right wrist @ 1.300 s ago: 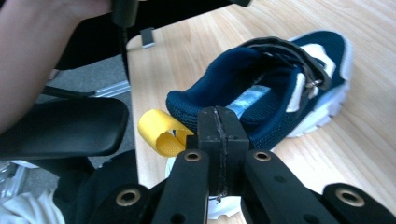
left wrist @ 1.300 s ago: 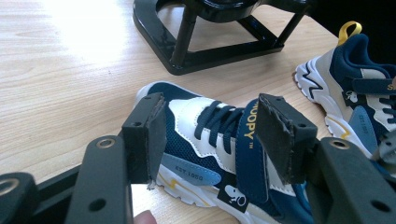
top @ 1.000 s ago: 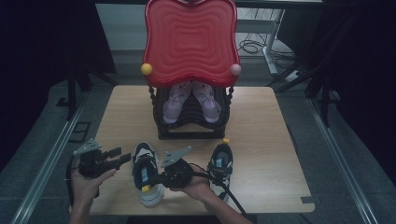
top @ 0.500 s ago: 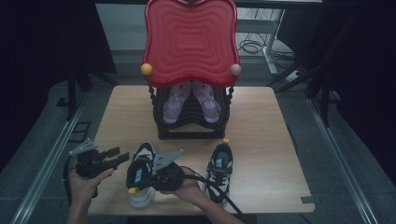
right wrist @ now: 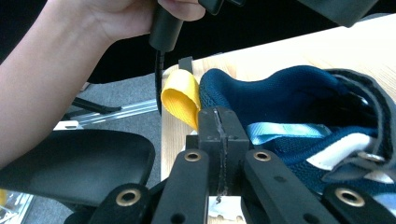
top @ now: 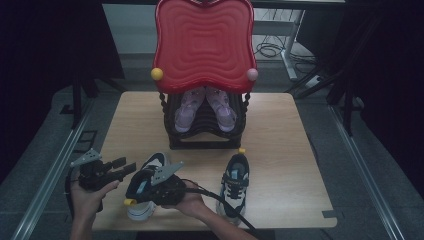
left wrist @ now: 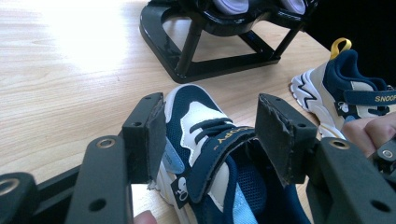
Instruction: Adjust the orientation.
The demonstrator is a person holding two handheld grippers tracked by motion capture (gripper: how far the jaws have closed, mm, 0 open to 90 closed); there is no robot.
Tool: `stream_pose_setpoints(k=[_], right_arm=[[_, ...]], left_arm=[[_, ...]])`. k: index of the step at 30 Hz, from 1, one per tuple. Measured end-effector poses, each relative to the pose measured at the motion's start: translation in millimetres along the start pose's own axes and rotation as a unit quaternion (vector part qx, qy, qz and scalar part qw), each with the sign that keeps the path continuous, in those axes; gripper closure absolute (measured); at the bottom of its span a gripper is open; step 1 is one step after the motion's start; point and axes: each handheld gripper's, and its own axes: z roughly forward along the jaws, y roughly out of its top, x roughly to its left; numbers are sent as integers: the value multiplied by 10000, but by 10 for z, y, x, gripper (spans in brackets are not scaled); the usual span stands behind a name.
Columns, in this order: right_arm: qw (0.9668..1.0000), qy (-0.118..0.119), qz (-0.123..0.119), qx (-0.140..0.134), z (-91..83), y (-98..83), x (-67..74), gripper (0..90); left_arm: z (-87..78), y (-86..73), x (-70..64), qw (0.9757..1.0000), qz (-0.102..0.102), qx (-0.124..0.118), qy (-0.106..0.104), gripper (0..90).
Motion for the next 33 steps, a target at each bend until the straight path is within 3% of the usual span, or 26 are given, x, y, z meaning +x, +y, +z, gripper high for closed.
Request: stream_pose_setpoints(k=[10,20,26,33], right_arm=[[10000,47,-11,-75,172,76,-16,894],[9999,-11,-22,-166,202,116,-35,894],[9997,-98,-15,-244,67,114,-24,894],[9985,-371,-15,-393,-273,71,-35,893]], left_arm=[[-54,2,34,10000,-41,-65,26,438],[-71,3,43,9999,-37,-87,36,438],[-77,4,42,9999,-32,-94,40,438],[-64,5,32,10000,-13,-72,40,438]])
